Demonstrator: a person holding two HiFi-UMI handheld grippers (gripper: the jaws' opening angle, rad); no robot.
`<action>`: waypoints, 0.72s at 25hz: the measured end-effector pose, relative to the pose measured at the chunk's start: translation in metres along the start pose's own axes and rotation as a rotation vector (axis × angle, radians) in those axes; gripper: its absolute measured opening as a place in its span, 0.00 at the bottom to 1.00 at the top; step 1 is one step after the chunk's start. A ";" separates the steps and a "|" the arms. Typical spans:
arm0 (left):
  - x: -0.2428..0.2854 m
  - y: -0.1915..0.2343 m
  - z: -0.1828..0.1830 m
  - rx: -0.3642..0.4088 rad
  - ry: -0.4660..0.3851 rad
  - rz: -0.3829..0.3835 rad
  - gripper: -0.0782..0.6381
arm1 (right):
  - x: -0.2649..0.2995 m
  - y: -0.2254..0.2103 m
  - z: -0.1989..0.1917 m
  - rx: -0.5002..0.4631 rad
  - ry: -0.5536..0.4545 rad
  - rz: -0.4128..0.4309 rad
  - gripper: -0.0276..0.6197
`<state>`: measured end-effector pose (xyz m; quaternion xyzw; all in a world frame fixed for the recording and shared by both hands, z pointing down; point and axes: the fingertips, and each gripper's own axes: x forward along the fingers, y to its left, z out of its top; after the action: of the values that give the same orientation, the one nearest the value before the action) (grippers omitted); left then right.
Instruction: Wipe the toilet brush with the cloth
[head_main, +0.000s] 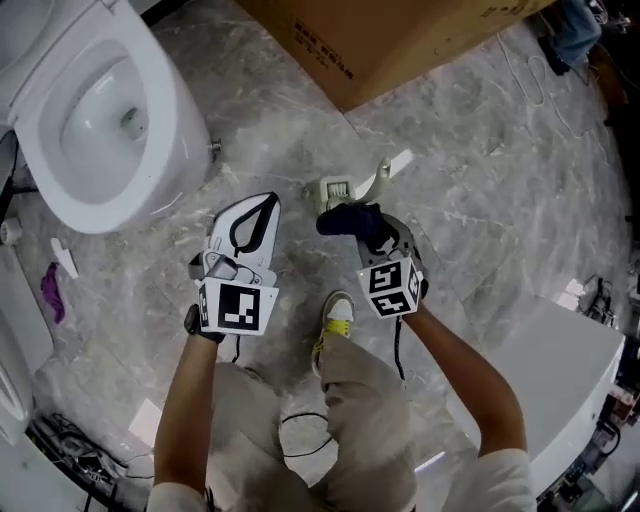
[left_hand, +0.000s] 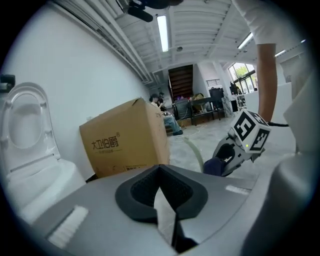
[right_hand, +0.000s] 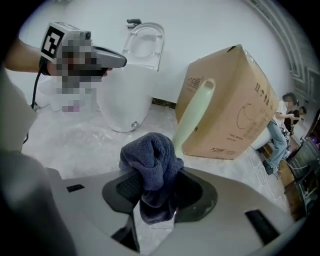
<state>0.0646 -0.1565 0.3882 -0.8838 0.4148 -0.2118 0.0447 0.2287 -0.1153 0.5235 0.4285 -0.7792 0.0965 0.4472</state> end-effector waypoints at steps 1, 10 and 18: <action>-0.007 0.000 0.018 -0.009 0.010 -0.014 0.11 | -0.017 -0.004 0.009 0.010 0.000 -0.003 0.30; -0.129 0.030 0.200 -0.167 0.089 -0.025 0.11 | -0.219 -0.034 0.126 0.050 -0.031 -0.018 0.30; -0.242 0.061 0.353 -0.374 0.141 0.010 0.11 | -0.422 -0.088 0.238 0.301 -0.105 -0.138 0.30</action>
<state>0.0293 -0.0480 -0.0293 -0.8576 0.4535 -0.1921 -0.1482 0.2477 -0.0508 0.0354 0.5478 -0.7469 0.1586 0.3420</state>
